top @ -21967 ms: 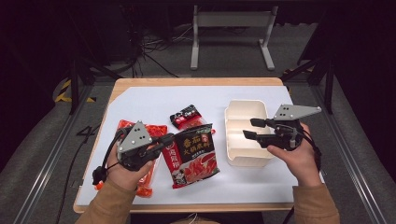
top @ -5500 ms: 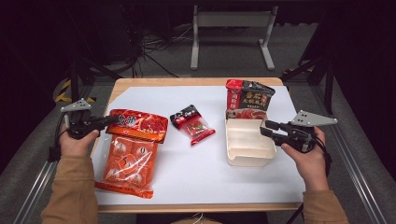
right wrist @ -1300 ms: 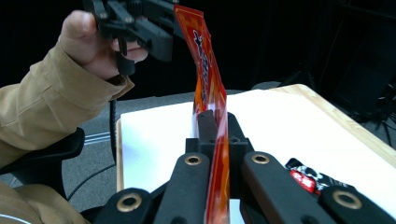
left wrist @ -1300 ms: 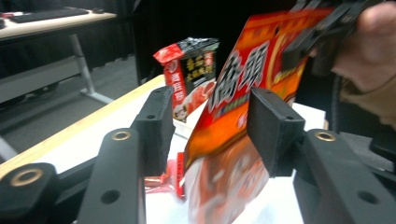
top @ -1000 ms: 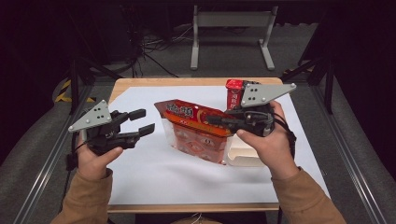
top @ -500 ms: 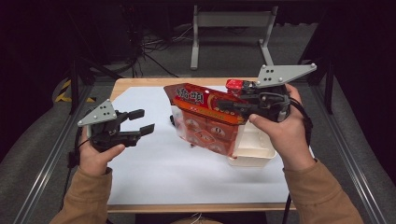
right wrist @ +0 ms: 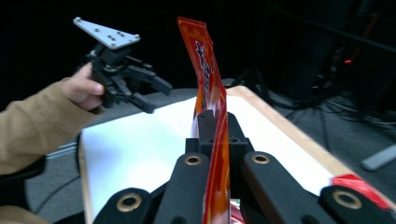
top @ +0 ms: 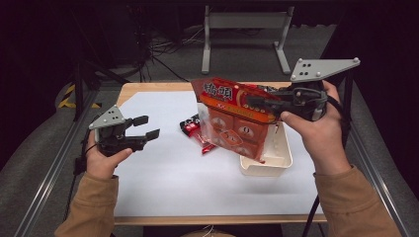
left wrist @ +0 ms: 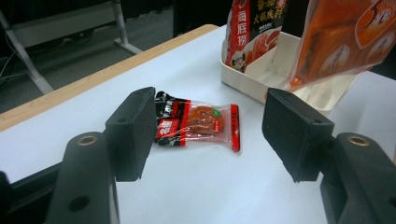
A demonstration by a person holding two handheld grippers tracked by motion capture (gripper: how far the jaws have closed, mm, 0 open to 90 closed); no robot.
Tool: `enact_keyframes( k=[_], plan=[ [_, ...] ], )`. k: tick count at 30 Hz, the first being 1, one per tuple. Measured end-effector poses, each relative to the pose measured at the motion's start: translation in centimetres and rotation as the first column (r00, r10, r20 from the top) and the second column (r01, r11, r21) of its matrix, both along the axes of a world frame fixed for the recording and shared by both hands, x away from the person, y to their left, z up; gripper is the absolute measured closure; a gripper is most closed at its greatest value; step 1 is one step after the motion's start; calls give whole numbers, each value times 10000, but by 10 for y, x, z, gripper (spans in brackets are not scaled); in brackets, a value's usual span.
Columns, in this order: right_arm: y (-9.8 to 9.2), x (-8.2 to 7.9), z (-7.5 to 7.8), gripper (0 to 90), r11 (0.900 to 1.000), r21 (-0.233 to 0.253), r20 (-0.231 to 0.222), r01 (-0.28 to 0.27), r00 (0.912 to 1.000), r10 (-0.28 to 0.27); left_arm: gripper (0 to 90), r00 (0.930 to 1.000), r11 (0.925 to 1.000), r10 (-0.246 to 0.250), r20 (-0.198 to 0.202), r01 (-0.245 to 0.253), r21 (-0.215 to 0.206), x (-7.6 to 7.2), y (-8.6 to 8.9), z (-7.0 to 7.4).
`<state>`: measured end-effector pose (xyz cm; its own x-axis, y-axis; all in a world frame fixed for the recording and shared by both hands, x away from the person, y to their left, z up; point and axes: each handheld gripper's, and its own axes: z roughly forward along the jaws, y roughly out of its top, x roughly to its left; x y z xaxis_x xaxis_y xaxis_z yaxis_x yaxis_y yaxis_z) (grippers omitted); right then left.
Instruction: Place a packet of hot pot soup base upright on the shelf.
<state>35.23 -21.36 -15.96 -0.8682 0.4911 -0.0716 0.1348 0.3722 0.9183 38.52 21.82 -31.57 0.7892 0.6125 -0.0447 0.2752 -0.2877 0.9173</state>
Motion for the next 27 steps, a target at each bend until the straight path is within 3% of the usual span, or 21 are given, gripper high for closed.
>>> enact_keyframes(
  k=[8, 13, 17, 27],
  plan=[
    [-17, 8, 2, 897, 9984, -34, 57, 563, 9984, -563, 354, 9998, 9999, 132, -121, -132, 71, 6, 3, -8],
    [-25, 13, 3, 897, 9931, -410, 360, 1103, 9934, -1089, 351, 9991, 9994, 328, -261, -325, 131, 12, 9, -14],
    [-35, 19, 1, 897, 9878, -442, 376, 1493, 9883, -1477, 351, 9976, 9987, 493, -490, -488, 124, 16, 12, -20],
    [-50, 32, -6, 897, 9811, -394, 462, 1893, 9812, -1875, 342, 9951, 9967, 664, -739, -626, 521, 24, 16, -30]
  ],
)
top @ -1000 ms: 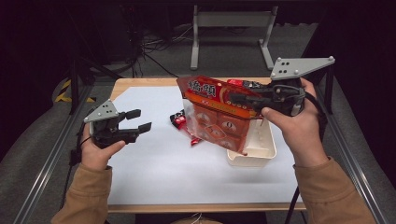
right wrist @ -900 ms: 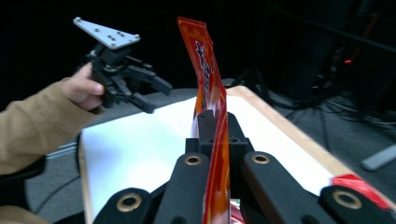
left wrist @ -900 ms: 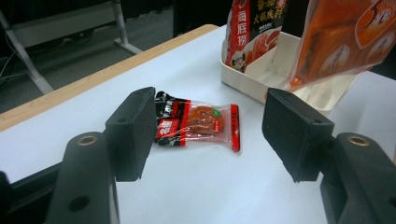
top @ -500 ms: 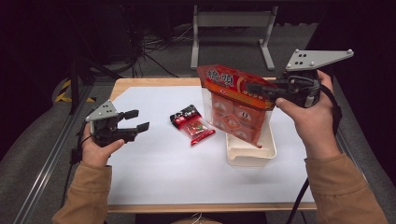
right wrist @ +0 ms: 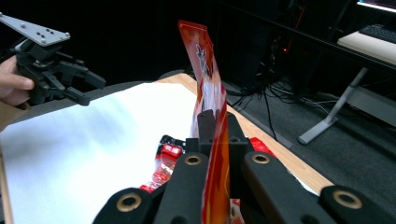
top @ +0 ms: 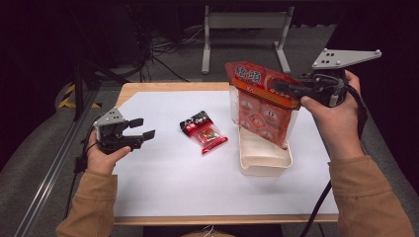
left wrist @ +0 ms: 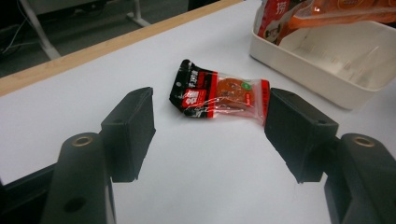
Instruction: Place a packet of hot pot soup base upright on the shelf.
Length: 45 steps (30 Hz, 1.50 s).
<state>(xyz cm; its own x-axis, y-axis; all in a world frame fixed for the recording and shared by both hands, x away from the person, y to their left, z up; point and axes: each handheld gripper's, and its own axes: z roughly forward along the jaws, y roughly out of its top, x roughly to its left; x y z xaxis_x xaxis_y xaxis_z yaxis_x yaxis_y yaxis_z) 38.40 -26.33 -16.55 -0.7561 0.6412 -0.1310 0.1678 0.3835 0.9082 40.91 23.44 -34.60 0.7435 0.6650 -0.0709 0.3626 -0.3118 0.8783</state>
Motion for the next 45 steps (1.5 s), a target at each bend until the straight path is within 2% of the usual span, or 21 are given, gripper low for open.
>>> enact_keyframes(
  k=[4, 21, 31, 38, 45],
  plan=[
    [-7, 4, -7, 897, 9996, 181, 35, 197, 9998, -197, 340, 9998, 10000, 95, -193, -95, -1, 2, 1, -4],
    [-27, 19, -39, 897, 9922, 920, -207, 844, 9963, -829, 334, 9992, 10000, 43, -398, -42, 32, 5, 1, -9],
    [-36, 16, -52, 896, 9885, 1339, -347, 702, 9972, -661, 331, 9993, 10000, 1, -364, 2, 68, 6, 1, -10],
    [-42, 17, -64, 896, 9877, 1347, -558, 789, 9958, -719, 331, 9991, 10000, 21, -432, -19, 34, 6, 0, -11],
    [-50, 18, -72, 896, 9855, 1424, -572, 923, 9947, -849, 331, 9987, 10000, 28, -517, -29, -21, 6, 0, -12]
  ],
)
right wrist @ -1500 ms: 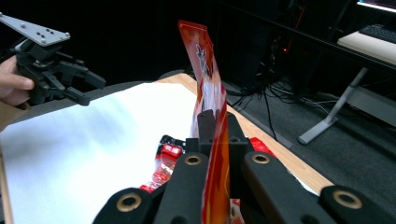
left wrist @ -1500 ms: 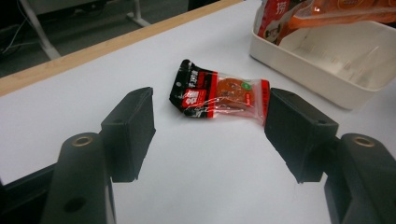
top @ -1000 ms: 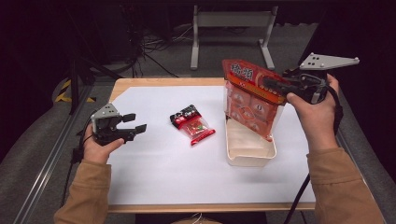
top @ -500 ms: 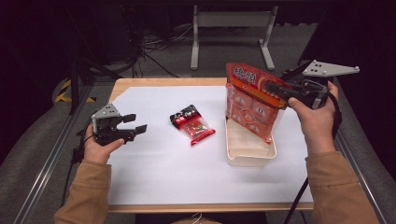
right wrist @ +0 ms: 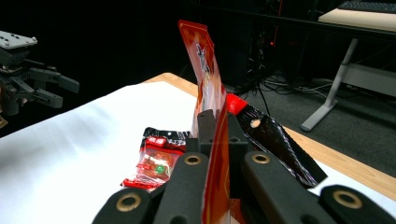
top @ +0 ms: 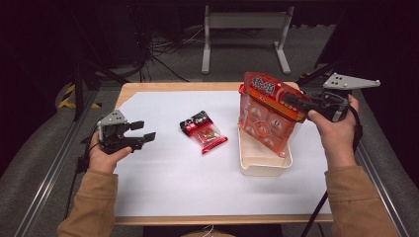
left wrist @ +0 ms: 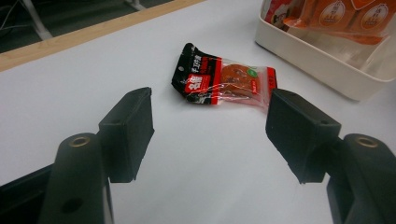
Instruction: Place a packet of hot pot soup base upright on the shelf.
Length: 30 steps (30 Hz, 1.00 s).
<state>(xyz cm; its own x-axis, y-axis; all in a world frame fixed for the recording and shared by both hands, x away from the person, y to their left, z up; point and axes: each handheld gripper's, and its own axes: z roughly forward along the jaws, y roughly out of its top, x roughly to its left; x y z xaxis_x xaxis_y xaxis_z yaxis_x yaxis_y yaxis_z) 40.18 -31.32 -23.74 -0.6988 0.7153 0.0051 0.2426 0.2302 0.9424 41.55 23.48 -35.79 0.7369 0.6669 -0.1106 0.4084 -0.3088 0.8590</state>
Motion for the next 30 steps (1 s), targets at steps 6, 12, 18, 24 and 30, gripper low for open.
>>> enact_keyframes(
  k=[6, 12, 18, 24, 30],
  plan=[
    [-3, -1, -5, 896, 9994, -325, -99, 104, 9999, -107, 331, 10000, 10000, -13, -1, 13, 45, 0, 0, 0],
    [-6, -1, -14, 895, 9989, -414, -134, 204, 9997, -210, 330, 10000, 10000, 11, -46, -11, 6, 0, 0, -1],
    [-9, -3, -19, 895, 9960, -797, -252, 398, 9988, -419, 330, 10000, 10000, -11, -81, 11, 21, 0, -1, -1],
    [6, 0, -34, 894, 9829, -1817, -414, 286, 9985, -367, 330, 10000, 10000, -12, -12, 12, 93, 0, 0, -1],
    [4, 3, -38, 894, 9896, -1413, -558, 266, 9978, -348, 330, 10000, 10000, 7, -39, -7, 69, 1, 0, -1]
  ],
)
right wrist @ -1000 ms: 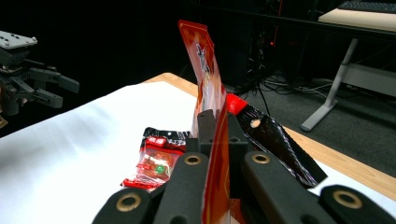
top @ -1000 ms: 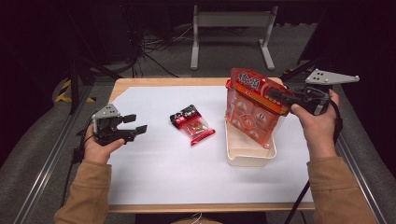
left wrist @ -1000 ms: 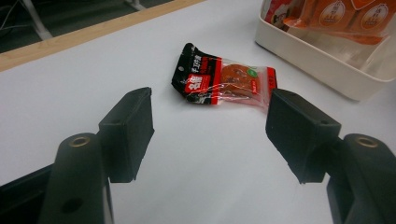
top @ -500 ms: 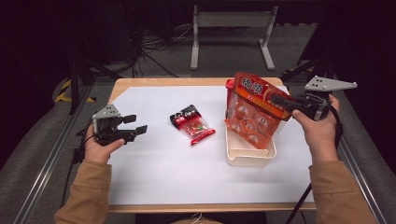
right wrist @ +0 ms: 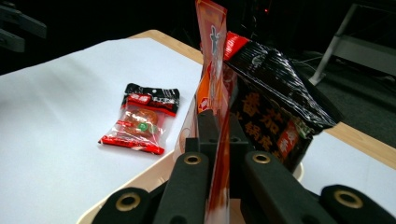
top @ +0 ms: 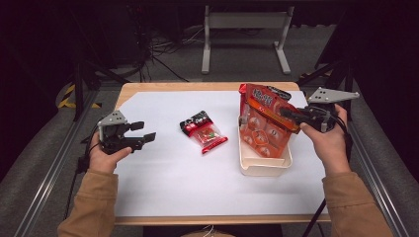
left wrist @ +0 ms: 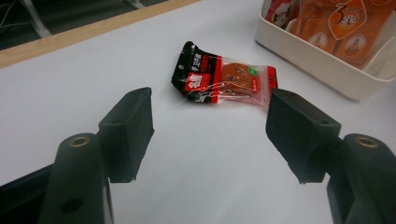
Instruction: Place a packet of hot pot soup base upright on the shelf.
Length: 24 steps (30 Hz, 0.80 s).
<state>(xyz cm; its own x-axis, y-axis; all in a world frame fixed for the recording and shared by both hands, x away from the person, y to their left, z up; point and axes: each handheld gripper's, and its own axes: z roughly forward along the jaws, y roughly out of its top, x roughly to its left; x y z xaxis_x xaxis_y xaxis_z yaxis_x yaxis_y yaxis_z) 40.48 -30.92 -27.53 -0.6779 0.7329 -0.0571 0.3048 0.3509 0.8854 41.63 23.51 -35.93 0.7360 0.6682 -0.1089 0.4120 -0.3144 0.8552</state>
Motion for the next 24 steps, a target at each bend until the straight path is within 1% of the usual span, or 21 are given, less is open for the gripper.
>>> enact_keyframes(
  k=[2, 4, 6, 8, 9, 11, 12, 13, 15, 17, 19, 20, 22, 24],
  plan=[
    [-2, 0, -1, 894, 9999, 145, -86, -35, 10000, 36, 327, 10000, 10000, -43, -11, 43, -14, 0, -1, 0],
    [-3, -1, -1, 893, 9998, 171, -120, -28, 9999, 30, 325, 10000, 10000, -35, 30, 35, 3, 0, -2, 0],
    [-4, -1, -2, 891, 9995, 310, -177, -6, 9998, 12, 323, 10000, 10000, 21, -40, -21, -92, 0, -3, -1],
    [-5, -2, -3, 888, 9993, 376, -193, 9, 9998, -1, 322, 10000, 9999, 47, -24, -47, -141, 0, -4, -1],
    [-6, -2, -2, 886, 9993, 375, -197, 36, 9998, -28, 324, 10000, 10000, 9, 8, -9, -47, 0, -4, -1],
    [-7, -3, -2, 871, 9990, 449, -196, 81, 9998, -72, 324, 9999, 9999, -1, -119, -1, -161, 0, -5, -2],
    [-7, -4, -2, 851, 9986, 521, -156, 108, 9998, -100, 323, 10000, 9999, -3, -79, 2, -141, 0, -6, -2],
    [-8, -5, -2, 832, 9978, 639, -168, 160, 9997, -149, 324, 9999, 9998, -56, -132, 54, -166, 1, -7, -3],
    [-10, -7, -1, 786, 9964, 815, -31, 234, 9997, -233, 328, 9996, 9997, -102, -261, 95, -244, 1, -9, -4],
    [-14, -10, 1, 724, 9942, 1018, 61, 352, 9993, -360, 327, 9996, 9996, -141, -248, 136, -234, 3, -9, -4],
    [-18, -14, 2, 681, 9920, 1175, 157, 457, 9987, -478, 326, 9990, 9989, -229, -375, 212, -430, 5, -10, -4],
    [-21, -16, 2, 652, 9910, 1250, 180, 473, 9986, -499, 319, 9989, 9990, -221, -411, 205, -389, 6, -10, -4],
    [-25, -20, 3, 585, 9899, 1305, 231, 558, 9980, -593, 315, 9988, 9987, -138, -463, 115, -500, 7, -12, -4],
    [-29, -25, 3, 554, 9896, 1308, 256, 602, 9976, -641, 315, 9992, 9991, -92, -386, 75, -428, 9, -12, -4]
  ],
)
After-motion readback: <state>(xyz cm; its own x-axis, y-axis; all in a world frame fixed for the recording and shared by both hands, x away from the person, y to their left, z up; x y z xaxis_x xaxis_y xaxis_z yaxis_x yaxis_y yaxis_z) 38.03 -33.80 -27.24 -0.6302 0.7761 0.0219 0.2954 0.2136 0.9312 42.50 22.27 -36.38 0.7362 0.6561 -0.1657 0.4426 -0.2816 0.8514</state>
